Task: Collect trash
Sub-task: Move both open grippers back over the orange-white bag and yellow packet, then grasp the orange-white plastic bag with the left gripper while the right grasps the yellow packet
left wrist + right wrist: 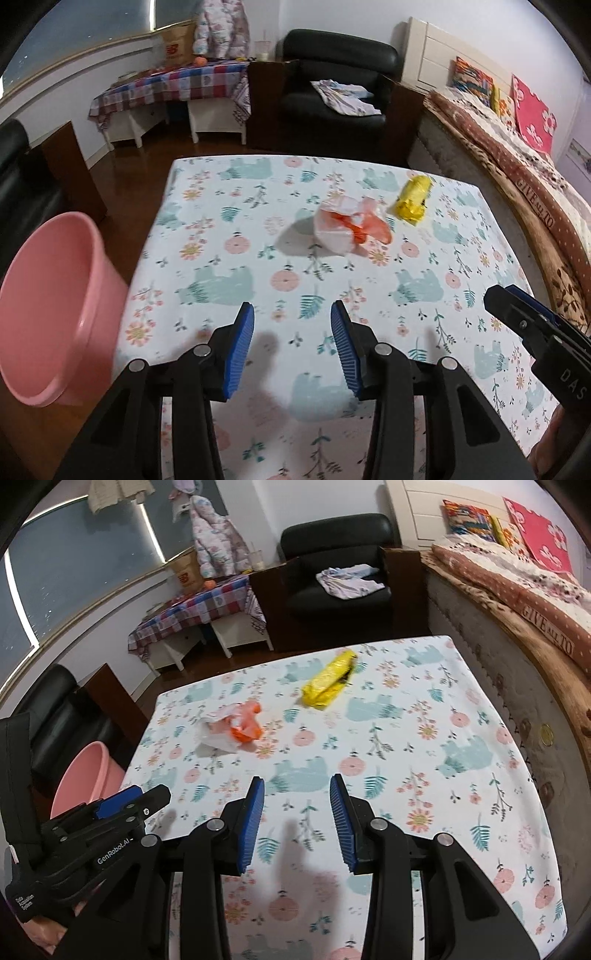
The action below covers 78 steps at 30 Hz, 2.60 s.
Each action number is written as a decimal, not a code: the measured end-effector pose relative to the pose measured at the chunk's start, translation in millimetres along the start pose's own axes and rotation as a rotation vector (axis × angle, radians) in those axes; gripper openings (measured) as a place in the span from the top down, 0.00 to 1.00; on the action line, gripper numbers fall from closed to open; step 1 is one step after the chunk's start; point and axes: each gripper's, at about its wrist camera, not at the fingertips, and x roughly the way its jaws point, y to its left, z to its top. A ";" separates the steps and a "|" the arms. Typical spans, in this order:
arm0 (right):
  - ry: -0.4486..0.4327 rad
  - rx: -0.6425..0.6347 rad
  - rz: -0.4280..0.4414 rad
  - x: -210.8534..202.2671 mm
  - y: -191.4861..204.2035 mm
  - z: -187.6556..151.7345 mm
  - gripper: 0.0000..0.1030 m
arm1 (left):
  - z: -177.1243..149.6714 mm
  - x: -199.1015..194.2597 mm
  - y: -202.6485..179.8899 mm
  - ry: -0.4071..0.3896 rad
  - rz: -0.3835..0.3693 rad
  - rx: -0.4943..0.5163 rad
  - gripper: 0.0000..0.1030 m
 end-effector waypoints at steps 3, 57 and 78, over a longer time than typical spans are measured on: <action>0.004 0.018 -0.005 2.1 -8.4 1.0 0.64 | 3.5 7.2 -7.3 0.015 -0.016 0.014 0.58; 0.022 0.136 -0.005 59.3 -39.7 56.1 0.63 | 69.0 72.8 -9.5 -0.020 -0.138 0.125 0.48; 0.059 0.248 -0.010 131.3 -34.1 83.9 0.63 | 48.7 70.9 -17.6 -0.035 -0.180 0.097 0.73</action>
